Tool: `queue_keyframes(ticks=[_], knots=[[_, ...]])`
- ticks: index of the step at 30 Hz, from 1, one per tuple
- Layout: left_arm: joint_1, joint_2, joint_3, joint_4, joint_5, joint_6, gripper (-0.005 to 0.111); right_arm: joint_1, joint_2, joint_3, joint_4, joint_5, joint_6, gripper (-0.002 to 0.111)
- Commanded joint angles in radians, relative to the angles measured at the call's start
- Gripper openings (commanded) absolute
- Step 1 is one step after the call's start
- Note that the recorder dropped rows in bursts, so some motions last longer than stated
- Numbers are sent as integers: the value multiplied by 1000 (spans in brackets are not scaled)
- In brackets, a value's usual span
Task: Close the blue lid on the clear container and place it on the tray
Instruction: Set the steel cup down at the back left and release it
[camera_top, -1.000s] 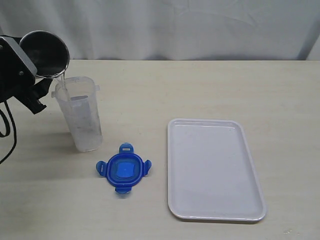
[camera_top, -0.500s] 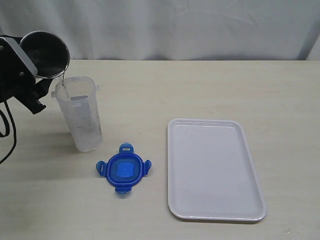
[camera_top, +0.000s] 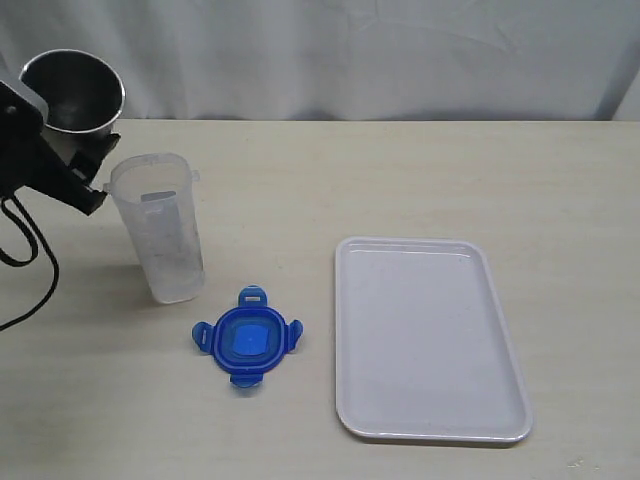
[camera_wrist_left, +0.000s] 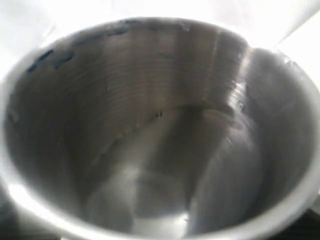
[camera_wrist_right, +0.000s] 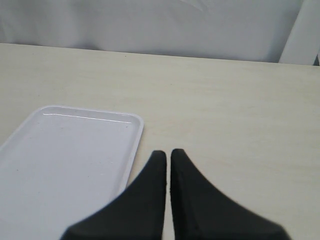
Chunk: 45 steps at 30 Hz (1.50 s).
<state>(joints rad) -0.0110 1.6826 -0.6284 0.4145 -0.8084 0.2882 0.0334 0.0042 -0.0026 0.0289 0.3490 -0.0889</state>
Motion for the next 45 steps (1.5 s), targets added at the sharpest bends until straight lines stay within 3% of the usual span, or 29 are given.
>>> queue_keyframes(ticks=[1, 5, 13, 19, 27, 35, 45], knots=[[-1, -15, -13, -124, -59, -159, 0, 4, -4, 3, -8, -3, -1, 4], [6, -8, -15, -236, -48, -219, 0, 4, -4, 3, -8, -3, -1, 4], [103, 116, -161, -138, 82, -419, 0, 4, -4, 3, -8, -3, -1, 4], [154, 243, -249, -138, 110, -426, 0, 4, -4, 3, -8, -3, -1, 4], [156, 454, -347, -140, 7, -426, 0, 4, -4, 3, -8, -3, -1, 4], [156, 543, -491, -130, 61, -474, 0, 4, -4, 3, -8, -3, -1, 4], [156, 543, -491, -75, 115, -477, 0, 4, -4, 3, -8, -3, -1, 4]])
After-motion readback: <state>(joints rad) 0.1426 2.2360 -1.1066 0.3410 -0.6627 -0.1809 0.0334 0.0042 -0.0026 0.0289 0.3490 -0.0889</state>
